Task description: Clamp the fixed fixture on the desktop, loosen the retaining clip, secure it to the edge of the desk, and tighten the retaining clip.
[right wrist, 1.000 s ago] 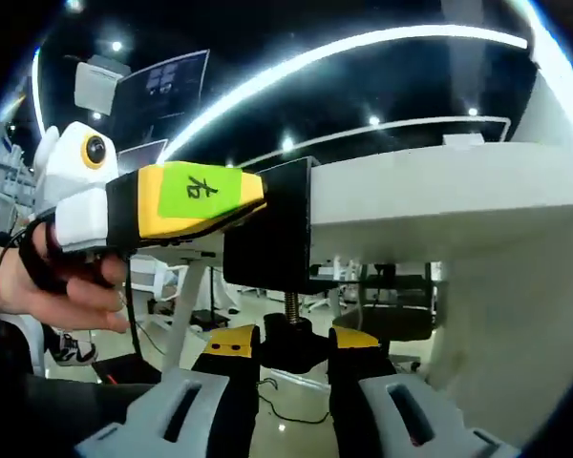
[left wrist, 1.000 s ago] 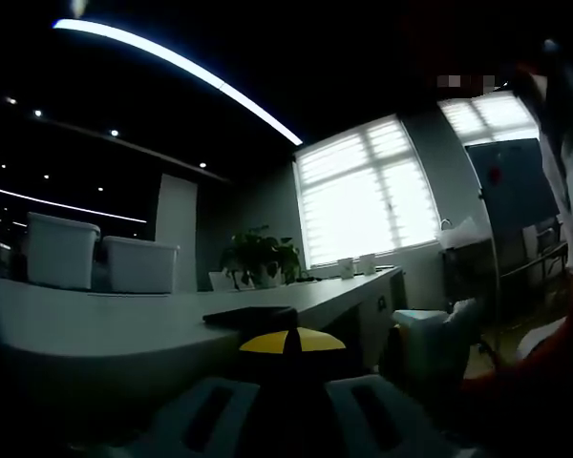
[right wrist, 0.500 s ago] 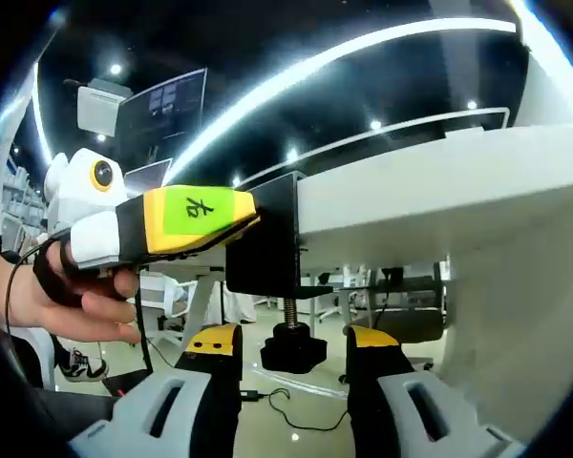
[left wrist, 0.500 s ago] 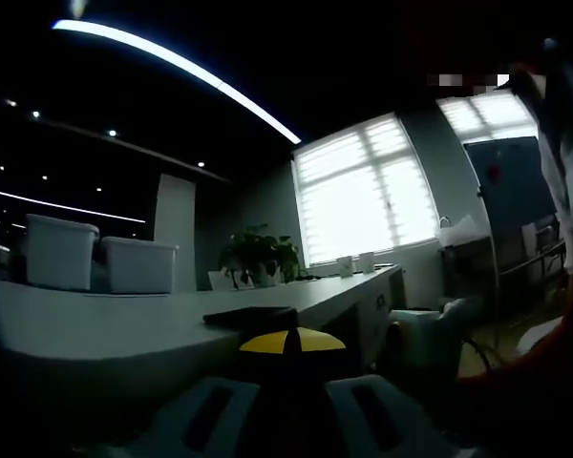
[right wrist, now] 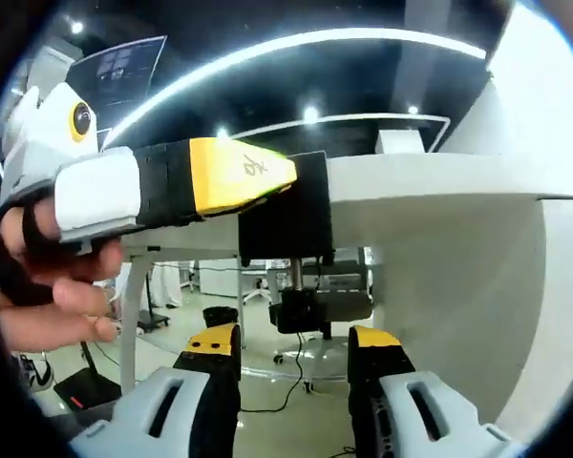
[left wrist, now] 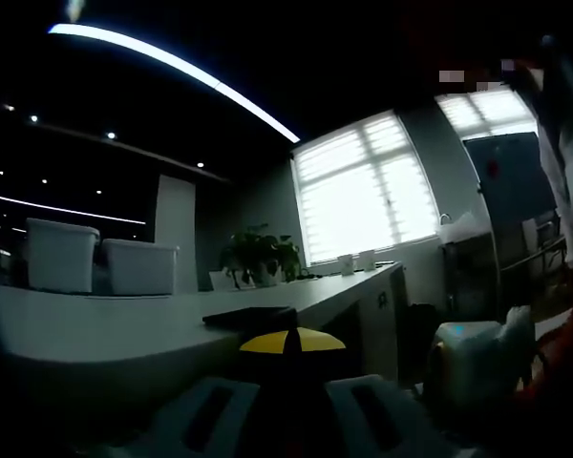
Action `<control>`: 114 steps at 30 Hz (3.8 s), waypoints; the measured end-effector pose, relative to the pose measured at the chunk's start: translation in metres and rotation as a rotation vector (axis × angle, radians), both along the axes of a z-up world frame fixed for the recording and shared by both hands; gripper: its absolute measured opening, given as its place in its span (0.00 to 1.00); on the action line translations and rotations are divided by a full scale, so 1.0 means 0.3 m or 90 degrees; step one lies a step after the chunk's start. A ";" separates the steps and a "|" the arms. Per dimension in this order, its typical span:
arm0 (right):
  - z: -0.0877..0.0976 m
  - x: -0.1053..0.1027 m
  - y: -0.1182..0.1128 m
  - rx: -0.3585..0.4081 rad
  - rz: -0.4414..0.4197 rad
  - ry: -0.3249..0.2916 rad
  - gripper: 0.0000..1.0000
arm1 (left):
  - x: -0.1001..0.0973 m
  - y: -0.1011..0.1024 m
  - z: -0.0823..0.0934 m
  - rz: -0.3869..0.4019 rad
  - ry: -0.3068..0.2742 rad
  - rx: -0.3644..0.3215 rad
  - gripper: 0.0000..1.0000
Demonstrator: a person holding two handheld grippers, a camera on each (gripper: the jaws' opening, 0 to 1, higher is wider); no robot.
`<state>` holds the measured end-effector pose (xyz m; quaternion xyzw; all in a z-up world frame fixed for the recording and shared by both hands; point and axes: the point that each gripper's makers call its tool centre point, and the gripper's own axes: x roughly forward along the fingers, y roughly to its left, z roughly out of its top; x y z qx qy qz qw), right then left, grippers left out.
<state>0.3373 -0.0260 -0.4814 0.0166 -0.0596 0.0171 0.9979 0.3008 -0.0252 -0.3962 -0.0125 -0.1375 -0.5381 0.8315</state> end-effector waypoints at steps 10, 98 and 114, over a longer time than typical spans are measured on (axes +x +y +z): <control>0.024 0.047 -0.023 0.000 -0.028 0.004 0.39 | -0.002 -0.012 0.001 -0.003 -0.002 0.002 0.01; 0.148 -0.387 -0.215 -0.055 0.038 -0.059 0.37 | -0.152 0.142 0.131 0.012 -0.009 -0.099 0.11; 0.566 -0.492 -0.258 -0.141 0.032 -0.205 0.37 | -0.164 0.319 0.398 0.097 -0.082 -0.135 0.17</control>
